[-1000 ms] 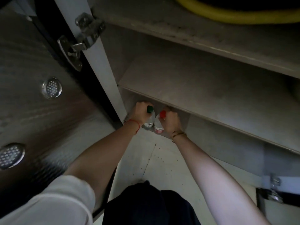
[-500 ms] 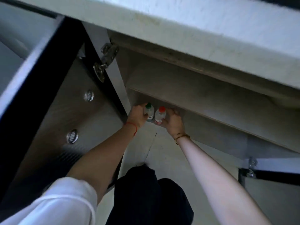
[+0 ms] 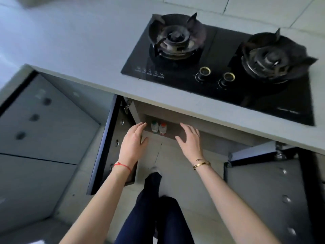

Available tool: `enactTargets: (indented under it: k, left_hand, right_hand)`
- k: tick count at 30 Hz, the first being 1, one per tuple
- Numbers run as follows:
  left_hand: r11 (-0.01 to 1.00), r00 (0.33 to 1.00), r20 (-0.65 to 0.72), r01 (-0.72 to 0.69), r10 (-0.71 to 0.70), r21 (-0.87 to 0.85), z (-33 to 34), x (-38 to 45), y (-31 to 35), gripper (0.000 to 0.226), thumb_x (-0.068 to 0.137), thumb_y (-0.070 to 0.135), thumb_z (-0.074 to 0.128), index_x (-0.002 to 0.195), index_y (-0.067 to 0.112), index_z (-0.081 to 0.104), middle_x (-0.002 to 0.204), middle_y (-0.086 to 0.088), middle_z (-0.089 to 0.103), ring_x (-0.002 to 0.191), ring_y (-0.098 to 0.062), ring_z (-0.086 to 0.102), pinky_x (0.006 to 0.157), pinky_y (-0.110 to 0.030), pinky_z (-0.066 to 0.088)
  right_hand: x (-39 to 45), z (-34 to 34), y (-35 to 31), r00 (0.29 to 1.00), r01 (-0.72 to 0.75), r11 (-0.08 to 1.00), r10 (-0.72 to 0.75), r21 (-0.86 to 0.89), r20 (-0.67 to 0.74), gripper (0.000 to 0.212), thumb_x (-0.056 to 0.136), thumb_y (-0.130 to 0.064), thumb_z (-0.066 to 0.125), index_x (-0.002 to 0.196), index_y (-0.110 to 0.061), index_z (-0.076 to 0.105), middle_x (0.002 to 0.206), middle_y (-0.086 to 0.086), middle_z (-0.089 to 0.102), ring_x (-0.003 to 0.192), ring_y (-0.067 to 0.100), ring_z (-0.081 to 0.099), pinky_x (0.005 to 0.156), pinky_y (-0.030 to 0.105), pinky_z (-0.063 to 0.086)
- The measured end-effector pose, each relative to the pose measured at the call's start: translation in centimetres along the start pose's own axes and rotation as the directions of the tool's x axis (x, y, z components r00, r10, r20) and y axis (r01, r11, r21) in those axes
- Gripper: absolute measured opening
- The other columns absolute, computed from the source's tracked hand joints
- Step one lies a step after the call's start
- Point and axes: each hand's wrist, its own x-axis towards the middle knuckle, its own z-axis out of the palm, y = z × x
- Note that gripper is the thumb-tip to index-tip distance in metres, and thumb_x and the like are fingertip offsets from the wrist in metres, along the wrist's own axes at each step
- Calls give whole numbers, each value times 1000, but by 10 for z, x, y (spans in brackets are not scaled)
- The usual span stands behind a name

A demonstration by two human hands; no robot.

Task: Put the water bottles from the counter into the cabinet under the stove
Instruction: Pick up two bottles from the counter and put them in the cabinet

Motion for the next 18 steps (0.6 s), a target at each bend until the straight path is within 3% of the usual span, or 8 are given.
enactTargets:
  k: [8,18]
  left_hand:
    - [982,983,-46,-177,180,62,-120,-54,87,49,90,21,63,136,14,51,140,-7,54,131,-25,48,110,-42,41]
    - [932,932,-18,-362,362,8,-182,-94,138,43,94,29,58,135,19,52,137,-2,56,130,-21,49,108,-46,43]
  right_hand:
    - [-95,-112,-53,991,58,997,-63,-43,-122,53,91,-30,62,140,-17,47,136,1,54,130,21,41,111,34,34]
    - [-183,-170,-86,944,8,997,-34,-80,-329,53,91,-31,62,139,-17,46,132,2,56,128,21,41,107,34,38]
